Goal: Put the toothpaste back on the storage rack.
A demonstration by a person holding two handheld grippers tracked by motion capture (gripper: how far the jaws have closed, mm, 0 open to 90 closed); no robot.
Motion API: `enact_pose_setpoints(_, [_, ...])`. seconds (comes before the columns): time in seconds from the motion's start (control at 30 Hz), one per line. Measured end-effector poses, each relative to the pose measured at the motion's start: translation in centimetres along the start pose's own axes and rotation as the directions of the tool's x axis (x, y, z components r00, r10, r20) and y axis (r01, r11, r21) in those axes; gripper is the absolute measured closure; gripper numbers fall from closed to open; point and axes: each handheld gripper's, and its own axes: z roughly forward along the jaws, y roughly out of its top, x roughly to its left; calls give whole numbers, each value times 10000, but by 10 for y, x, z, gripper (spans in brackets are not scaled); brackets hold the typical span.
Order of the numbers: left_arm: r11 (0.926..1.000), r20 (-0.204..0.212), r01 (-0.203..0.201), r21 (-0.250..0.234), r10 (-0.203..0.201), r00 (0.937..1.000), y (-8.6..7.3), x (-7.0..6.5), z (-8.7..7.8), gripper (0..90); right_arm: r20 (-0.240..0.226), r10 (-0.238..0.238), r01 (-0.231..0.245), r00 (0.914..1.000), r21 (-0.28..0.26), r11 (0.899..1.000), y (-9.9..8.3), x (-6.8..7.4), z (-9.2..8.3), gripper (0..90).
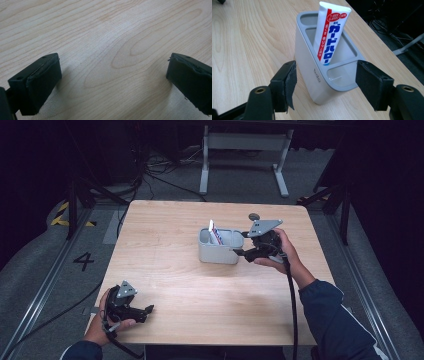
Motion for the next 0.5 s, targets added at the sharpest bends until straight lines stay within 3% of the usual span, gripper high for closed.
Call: enact_pose_setpoints(0.5, [10000,-1,-3,2,3,10000,0,0,0,4,471,-364,340,9982,506,9981,-15,8,-13,307])
